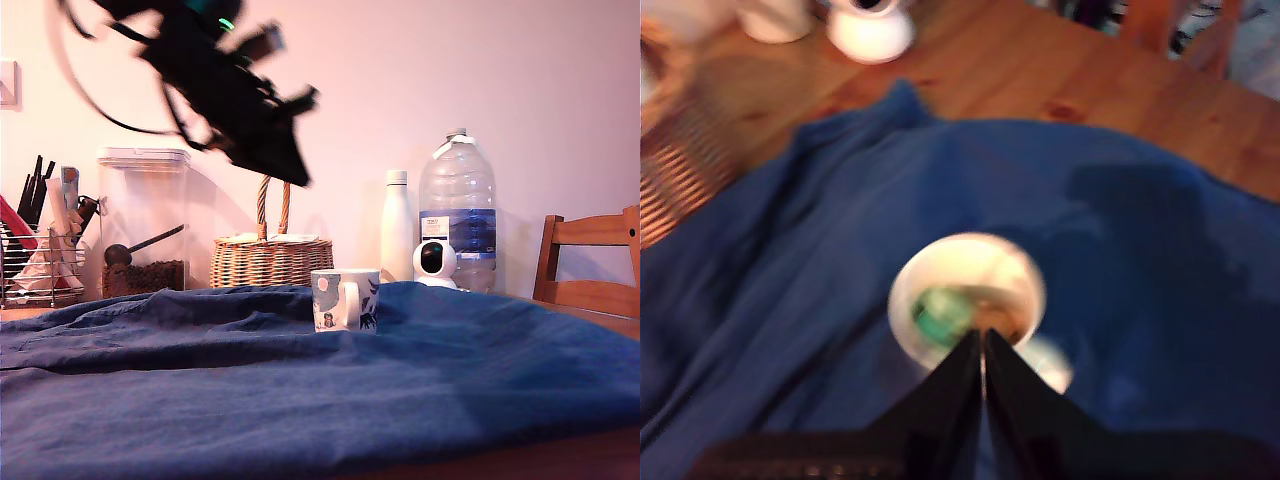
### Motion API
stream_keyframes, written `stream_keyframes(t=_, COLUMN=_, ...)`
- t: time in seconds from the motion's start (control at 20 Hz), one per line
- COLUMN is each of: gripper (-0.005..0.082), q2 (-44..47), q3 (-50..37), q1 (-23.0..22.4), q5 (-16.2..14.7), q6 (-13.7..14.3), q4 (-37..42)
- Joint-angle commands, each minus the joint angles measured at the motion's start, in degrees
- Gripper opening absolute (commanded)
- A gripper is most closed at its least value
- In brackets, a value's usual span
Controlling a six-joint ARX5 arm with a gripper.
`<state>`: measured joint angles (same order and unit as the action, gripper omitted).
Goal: Pick up the coffee capsules on the table and drop them inside the coffee cup
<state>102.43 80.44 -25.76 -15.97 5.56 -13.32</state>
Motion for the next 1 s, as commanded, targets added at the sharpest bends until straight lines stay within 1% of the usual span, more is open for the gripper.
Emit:
stream_keyframes(t=0.0, gripper=-0.0021, q2=-1.7, q3=-5.1, q1=1.8, q5=0.0, q6=0.2, q4=1.6)
stream_keyframes(t=0.05, gripper=-0.0021, q2=-3.2, q3=-7.5, q1=2.8, q5=0.0, q6=0.2, q4=2.8)
stream_keyframes(t=0.1, gripper=-0.0021, q2=-5.2, q3=-10.2, q1=3.8, q5=0.0, q6=-1.2, q4=3.8)
stream_keyframes(t=0.2, gripper=-0.0021, q2=-9.3, q3=-15.8, q1=5.9, q5=0.0, q6=-1.7, q4=6.2)
stream_keyframes(t=0.25, gripper=-0.0021, q2=-11.5, q3=-18.4, q1=7.1, q5=0.0, q6=-2.7, q4=7.0)
stream_keyframes(t=0.4, gripper=-0.0021, q2=-17.2, q3=-25.8, q1=11.0, q5=1.1, q6=-2.7, q4=10.4)
stream_keyframes(t=0.45, gripper=-0.0021, q2=-19.0, q3=-28.1, q1=12.5, q5=1.4, q6=-3.9, q4=11.8)
stream_keyframes(t=0.55, gripper=-0.0021, q2=-21.7, q3=-32.4, q1=15.3, q5=1.4, q6=-4.5, q4=14.5)
stream_keyframes(t=0.6, gripper=-0.0021, q2=-23.0, q3=-34.5, q1=16.4, q5=1.5, q6=-5.9, q4=15.4)
stream_keyframes(t=0.65, gripper=-0.0021, q2=-24.1, q3=-36.3, q1=17.3, q5=1.5, q6=-5.9, q4=16.0)
stream_keyframes(t=0.7, gripper=-0.0021, q2=-25.4, q3=-38.2, q1=18.0, q5=1.5, q6=-6.7, q4=16.6)
stream_keyframes(t=0.8, gripper=-0.0021, q2=-27.9, q3=-42.3, q1=19.0, q5=1.6, q6=-7.6, q4=18.3)
stream_keyframes(t=0.95, gripper=-0.0021, q2=-32.2, q3=-48.1, q1=20.2, q5=2.1, q6=-7.6, q4=19.9)
